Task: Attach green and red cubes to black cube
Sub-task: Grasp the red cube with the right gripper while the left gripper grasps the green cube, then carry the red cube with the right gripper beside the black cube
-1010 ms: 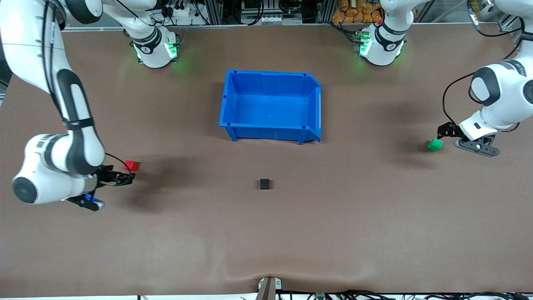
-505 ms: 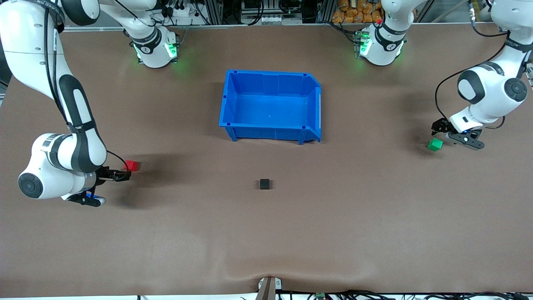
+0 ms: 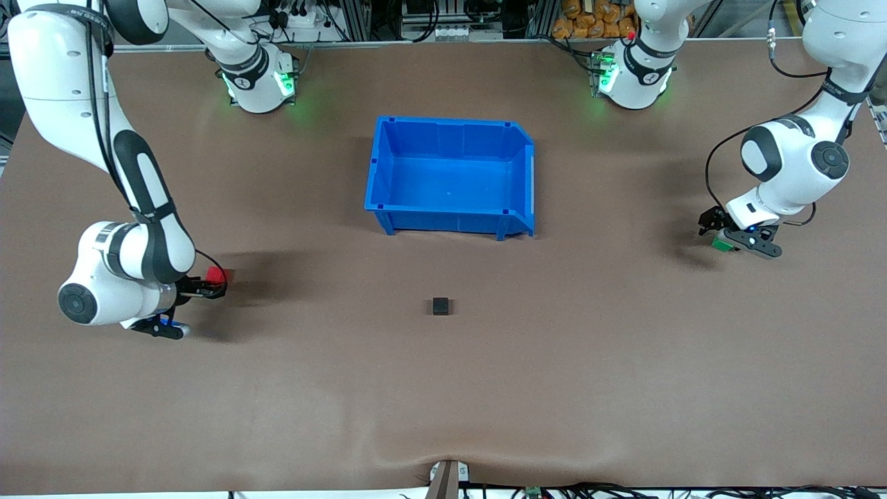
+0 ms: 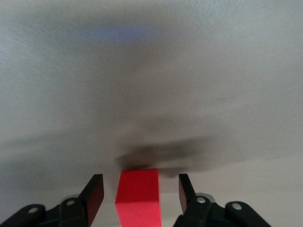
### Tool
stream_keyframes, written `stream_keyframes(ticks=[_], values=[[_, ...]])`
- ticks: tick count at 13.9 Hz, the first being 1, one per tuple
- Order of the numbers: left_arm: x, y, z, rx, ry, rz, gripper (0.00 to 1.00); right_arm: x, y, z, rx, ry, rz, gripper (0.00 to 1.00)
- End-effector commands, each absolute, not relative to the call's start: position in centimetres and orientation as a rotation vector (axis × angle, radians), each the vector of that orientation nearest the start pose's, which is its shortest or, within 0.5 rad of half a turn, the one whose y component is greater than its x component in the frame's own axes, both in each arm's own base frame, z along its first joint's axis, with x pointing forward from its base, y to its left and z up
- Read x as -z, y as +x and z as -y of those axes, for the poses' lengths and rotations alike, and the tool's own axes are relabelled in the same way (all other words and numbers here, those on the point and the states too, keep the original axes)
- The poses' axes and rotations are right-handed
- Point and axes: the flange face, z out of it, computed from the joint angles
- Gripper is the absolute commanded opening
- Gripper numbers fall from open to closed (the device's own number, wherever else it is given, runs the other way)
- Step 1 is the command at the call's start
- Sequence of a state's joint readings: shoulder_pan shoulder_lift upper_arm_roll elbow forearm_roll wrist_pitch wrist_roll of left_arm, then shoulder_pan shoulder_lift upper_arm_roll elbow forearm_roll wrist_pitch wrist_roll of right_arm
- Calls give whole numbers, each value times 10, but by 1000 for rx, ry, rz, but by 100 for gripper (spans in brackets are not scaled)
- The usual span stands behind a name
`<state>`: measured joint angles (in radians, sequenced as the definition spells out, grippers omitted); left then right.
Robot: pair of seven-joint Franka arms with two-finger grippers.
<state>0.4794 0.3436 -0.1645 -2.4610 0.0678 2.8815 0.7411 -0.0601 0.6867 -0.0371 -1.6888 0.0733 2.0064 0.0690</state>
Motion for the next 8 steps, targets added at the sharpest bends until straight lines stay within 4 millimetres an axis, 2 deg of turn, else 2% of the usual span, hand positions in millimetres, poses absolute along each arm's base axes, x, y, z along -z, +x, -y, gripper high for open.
stream_keyframes(ticks=[1, 2, 4, 5, 6, 8], values=[[-170, 467, -141, 156, -3028, -738, 100, -177, 628, 56, -567, -3041, -310, 19], [-172, 468, -142, 159, -3025, -740, 100, -180, 628, 55, -577, -3037, -318, 0], [-173, 468, -142, 162, -3020, -749, 100, -200, 640, 57, -569, -3010, -394, 0], [-174, 467, -143, 161, -3020, -746, 100, -212, 645, 57, -587, -2979, -508, 0], [-176, 467, -144, 164, -3017, -746, 93, -222, 651, 52, -601, -2940, -610, 0], [-177, 467, -145, 163, -3016, -743, 66, -239, 664, 34, -599, -2788, -877, 0]])
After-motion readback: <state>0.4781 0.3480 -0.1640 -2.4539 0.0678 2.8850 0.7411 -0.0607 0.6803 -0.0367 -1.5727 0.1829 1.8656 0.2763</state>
